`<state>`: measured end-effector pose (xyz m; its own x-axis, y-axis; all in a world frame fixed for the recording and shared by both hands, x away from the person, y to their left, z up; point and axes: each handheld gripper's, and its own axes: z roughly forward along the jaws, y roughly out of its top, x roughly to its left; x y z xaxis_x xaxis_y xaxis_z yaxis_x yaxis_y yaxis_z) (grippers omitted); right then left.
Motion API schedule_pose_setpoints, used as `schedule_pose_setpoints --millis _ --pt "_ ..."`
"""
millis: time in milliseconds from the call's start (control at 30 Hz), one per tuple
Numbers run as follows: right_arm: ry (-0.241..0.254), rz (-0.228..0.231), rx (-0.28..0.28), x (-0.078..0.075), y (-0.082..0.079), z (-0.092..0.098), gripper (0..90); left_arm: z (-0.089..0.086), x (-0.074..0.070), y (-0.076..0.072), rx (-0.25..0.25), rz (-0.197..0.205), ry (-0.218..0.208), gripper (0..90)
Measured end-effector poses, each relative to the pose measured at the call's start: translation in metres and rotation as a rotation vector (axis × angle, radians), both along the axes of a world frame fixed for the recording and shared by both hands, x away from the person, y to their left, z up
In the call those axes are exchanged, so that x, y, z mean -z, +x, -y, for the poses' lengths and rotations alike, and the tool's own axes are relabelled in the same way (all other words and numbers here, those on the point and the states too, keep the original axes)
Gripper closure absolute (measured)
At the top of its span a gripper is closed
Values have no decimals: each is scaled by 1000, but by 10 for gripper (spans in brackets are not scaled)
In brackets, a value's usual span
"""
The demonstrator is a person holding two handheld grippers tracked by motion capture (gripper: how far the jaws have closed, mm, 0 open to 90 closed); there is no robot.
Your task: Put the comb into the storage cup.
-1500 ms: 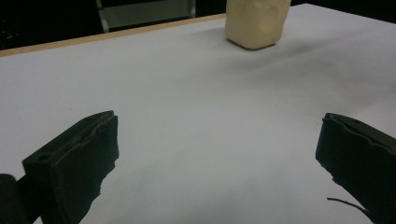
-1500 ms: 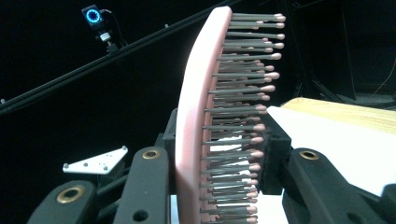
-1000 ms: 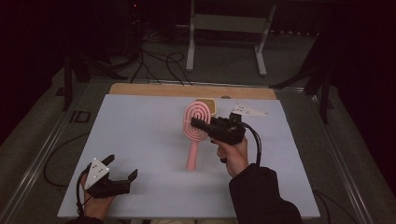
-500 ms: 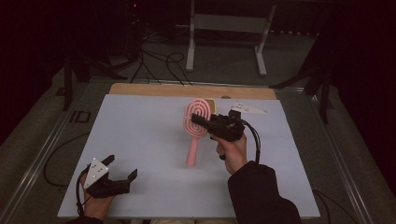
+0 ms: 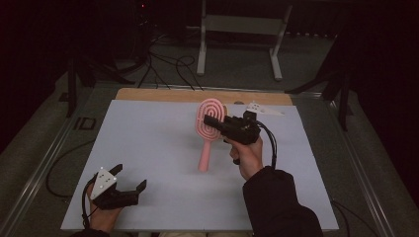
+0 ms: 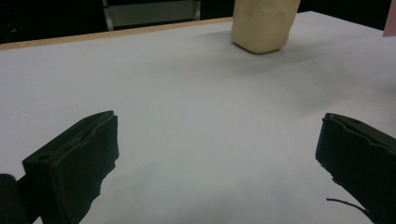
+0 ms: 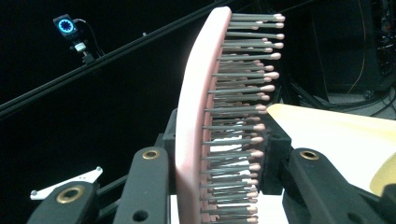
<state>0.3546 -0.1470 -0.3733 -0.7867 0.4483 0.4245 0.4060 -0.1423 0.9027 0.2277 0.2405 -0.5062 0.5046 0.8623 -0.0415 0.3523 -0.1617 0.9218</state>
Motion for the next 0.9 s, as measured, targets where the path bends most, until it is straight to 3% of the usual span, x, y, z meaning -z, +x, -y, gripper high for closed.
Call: schedule_pose_setpoints --millis 900 --pt "0 14 32 -11 14 3 640 3 1 1 10 -7 13 0"
